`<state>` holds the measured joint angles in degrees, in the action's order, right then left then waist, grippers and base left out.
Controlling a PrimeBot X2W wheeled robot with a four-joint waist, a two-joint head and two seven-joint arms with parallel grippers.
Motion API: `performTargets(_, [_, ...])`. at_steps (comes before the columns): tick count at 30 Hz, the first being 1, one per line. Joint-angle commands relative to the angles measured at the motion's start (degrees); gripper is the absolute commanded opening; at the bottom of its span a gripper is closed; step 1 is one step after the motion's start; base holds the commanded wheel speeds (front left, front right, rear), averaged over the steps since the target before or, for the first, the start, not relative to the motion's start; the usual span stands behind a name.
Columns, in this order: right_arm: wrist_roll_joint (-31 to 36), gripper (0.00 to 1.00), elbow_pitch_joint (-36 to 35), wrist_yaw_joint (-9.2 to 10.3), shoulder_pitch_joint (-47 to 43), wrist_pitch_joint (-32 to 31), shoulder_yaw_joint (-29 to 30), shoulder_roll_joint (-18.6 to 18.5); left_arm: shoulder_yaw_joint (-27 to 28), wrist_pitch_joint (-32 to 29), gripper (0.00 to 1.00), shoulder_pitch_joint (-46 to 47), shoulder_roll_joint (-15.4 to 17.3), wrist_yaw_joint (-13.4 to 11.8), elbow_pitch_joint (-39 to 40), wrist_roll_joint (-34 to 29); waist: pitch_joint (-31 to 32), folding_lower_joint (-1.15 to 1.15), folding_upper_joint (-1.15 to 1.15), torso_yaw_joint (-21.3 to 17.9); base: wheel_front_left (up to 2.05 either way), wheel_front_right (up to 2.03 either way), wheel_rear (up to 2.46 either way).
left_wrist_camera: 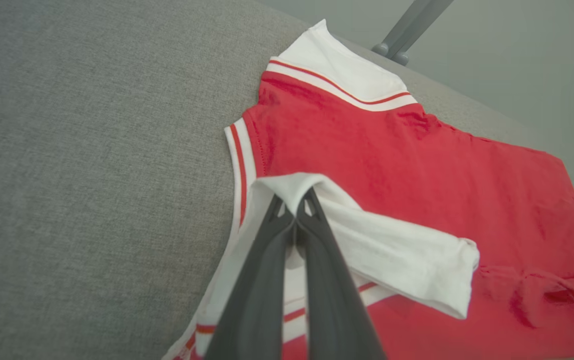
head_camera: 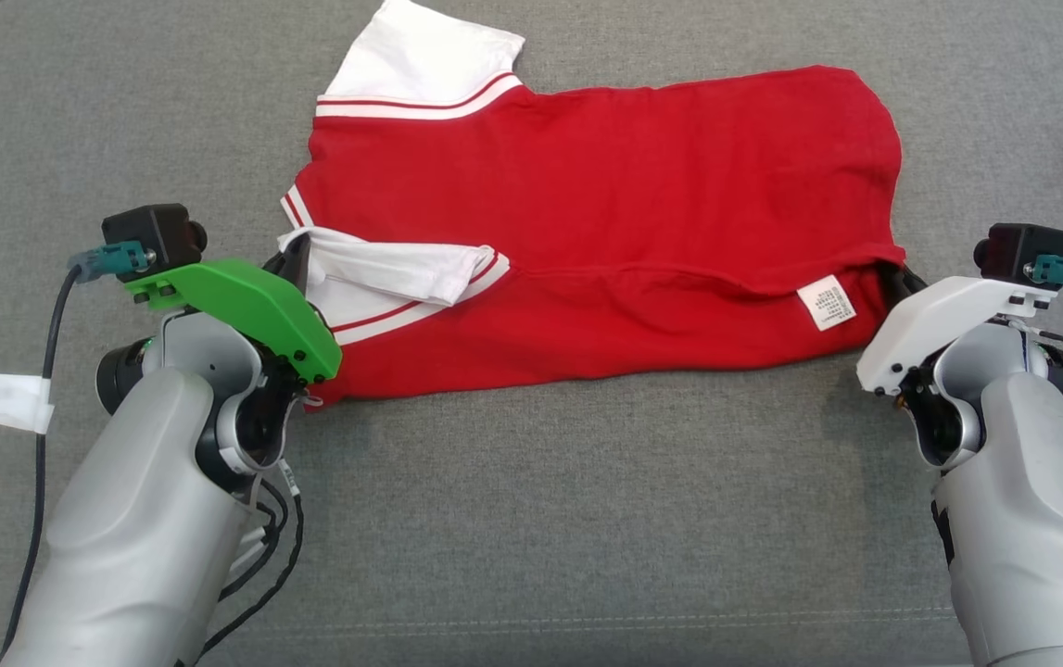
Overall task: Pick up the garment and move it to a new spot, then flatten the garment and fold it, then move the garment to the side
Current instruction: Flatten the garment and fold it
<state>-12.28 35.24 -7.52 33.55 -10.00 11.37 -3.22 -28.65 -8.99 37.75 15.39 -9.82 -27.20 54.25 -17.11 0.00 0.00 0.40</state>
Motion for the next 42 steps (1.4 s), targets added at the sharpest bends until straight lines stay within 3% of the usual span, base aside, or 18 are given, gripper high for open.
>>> performTargets(1, [0.5,0.0,0.5,0.07,0.7,0.4,0.3,-0.1,-0.1,0.3,0.0,1.2,-0.1,0.3,-0.4,-0.3,-0.1,0.0,0.0,0.1,0.0,0.0,0.0])
performTargets(2, [0.1,0.06,0.7,0.06,1.1,0.9,0.2,0.0,0.1,0.7,0.0,1.4,-0.4,0.3,-0.7,-0.1,-0.1,0.0,0.0,0.1,0.0,0.0,0.0])
performTargets(3, [-0.4,1.0,1.2,0.06,1.4,1.1,0.2,0.1,0.2,1.4,0.38,1.8,-0.5,0.3,-1.1,-0.5,-0.2,0.0,0.0,0.1,0.0,0.0,0.0])
performTargets(4, [-0.5,1.0,1.5,0.06,1.5,1.3,0.1,0.1,0.3,1.8,1.0,1.9,-0.6,0.2,-1.6,-0.5,-0.2,0.0,0.0,0.1,0.0,0.0,0.0])
performTargets(13, [-2.0,1.0,1.7,0.07,0.3,4.6,1.4,0.1,-0.4,7.2,1.0,0.2,-0.2,0.8,-3.4,-3.2,1.1,0.0,0.0,0.5,0.0,0.0,0.0])
performTargets(19, [-1.1,1.0,-1.5,0.07,-4.2,2.4,3.0,-0.1,-2.9,10.7,1.0,-5.5,1.7,0.1,-1.1,-6.2,3.6,0.0,0.0,0.8,0.0,0.0,0.0])
performTargets(30, [2.1,1.0,-10.9,0.06,-12.8,-4.0,4.2,-0.2,-7.9,9.3,1.0,-15.0,4.4,-3.7,3.3,-10.1,7.3,0.0,0.0,1.0,0.0,0.0,0.0])
performTargets(42, [6.8,1.0,-12.7,0.06,-12.1,-7.0,0.0,-0.6,-11.1,6.8,1.0,-14.1,5.0,-5.6,2.6,-12.8,7.5,0.0,0.0,0.9,0.0,0.0,0.0])
